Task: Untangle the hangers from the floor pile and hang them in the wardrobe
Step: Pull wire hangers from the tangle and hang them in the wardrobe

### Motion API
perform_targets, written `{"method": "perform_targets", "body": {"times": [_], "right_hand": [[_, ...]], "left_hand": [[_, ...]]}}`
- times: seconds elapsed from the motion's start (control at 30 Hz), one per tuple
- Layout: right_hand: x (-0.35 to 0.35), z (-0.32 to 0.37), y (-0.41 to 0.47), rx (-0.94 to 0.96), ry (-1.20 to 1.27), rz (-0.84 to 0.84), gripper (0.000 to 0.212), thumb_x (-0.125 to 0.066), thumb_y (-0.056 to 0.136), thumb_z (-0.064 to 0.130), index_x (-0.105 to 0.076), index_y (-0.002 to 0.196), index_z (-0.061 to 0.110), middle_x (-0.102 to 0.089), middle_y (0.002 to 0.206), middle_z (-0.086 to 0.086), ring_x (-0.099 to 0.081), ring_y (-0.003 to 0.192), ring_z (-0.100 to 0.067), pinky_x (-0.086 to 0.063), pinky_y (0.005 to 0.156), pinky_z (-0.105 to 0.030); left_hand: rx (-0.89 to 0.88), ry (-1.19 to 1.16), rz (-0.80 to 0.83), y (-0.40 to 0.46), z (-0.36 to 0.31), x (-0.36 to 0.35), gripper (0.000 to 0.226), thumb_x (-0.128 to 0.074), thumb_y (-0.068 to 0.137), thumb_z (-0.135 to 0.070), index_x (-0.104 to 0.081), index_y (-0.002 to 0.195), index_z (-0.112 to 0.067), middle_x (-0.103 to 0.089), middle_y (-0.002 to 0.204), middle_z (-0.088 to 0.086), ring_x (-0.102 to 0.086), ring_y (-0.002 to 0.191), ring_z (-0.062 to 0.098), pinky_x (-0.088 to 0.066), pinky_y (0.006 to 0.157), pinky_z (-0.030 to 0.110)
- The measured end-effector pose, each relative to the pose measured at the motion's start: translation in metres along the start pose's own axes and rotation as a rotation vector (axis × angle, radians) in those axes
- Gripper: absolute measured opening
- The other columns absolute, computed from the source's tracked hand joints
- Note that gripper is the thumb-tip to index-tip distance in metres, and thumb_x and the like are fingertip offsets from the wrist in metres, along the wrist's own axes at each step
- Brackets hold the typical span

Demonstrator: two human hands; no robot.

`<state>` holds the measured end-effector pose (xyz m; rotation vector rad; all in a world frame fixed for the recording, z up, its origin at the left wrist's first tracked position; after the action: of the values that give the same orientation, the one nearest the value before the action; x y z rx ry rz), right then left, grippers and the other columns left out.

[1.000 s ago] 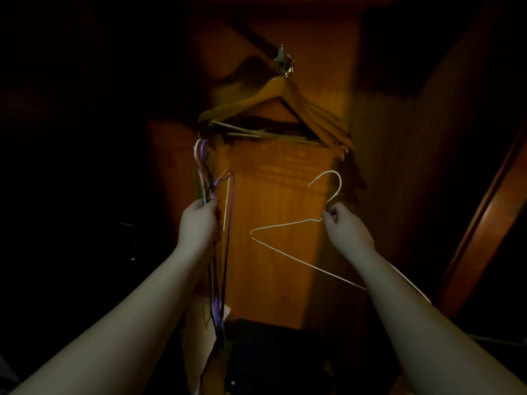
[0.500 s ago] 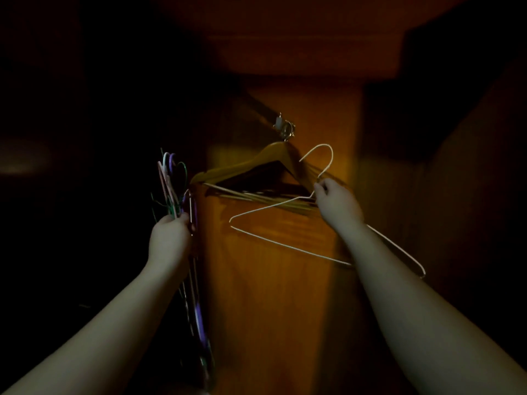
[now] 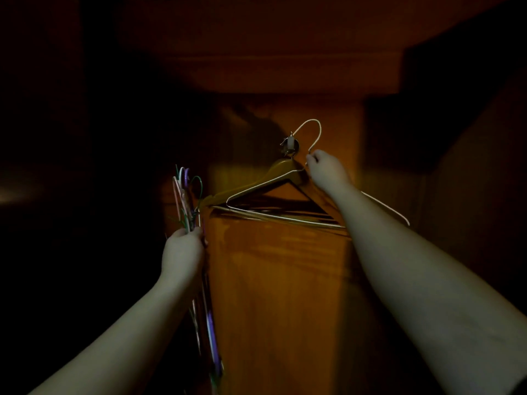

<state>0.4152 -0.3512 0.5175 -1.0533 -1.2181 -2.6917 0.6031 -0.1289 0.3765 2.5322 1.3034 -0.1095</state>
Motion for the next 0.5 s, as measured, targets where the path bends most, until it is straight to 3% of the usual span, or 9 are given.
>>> {"method": "perform_targets", "body": {"times": [0.2,0.3,0.4,0.5], "right_hand": [[-0.019,0.008,0.005,0.008,-0.008,0.072,0.023,-0.038,0.101,0.024,-0.058,0.111,0.019,-0.059,0.089,-0.004,-0.055,0.074,-0.021,-0.041,0.060,-0.033],[-0.029,0.006,0.006,0.009,-0.029,0.052,0.025,-0.040,0.100,0.026,-0.058,0.116,0.018,-0.058,0.091,-0.001,-0.057,0.083,-0.022,-0.045,0.068,-0.036],[-0.036,0.006,0.002,0.008,-0.115,0.020,0.031,-0.039,0.102,0.038,-0.059,0.108,0.015,-0.059,0.090,-0.004,-0.058,0.082,-0.023,-0.050,0.072,-0.038],[-0.043,0.005,-0.001,0.050,-0.220,-0.024,0.040,-0.037,0.102,0.039,-0.062,0.107,0.008,-0.056,0.103,-0.008,-0.055,0.097,-0.026,-0.048,0.088,-0.044]], "left_hand": [[0.020,-0.042,0.029,0.001,0.005,0.004,0.016,-0.047,0.101,-0.023,-0.057,0.095,-0.012,-0.052,0.062,0.001,-0.047,0.048,0.016,-0.037,0.049,0.027],[0.029,-0.072,0.033,0.000,0.008,0.007,0.017,-0.047,0.101,-0.024,-0.060,0.098,-0.014,-0.059,0.071,0.008,-0.055,0.058,0.024,-0.045,0.059,0.036],[0.016,-0.068,0.020,-0.004,0.013,0.009,0.015,-0.046,0.101,-0.023,-0.058,0.093,-0.018,-0.053,0.068,0.004,-0.048,0.053,0.019,-0.037,0.051,0.030],[0.010,-0.034,0.016,-0.008,0.019,0.012,0.017,-0.046,0.102,-0.024,-0.058,0.094,-0.015,-0.049,0.065,0.001,-0.044,0.048,0.015,-0.033,0.047,0.027]]}}
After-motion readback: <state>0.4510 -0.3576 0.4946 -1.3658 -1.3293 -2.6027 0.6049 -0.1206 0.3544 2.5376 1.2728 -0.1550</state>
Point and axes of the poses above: each hand's wrist, its own y-axis towards the middle knuckle, its own x-axis out of the back of the hand, z = x × y, the point moved 3 cm from there along y, towards the middle knuckle
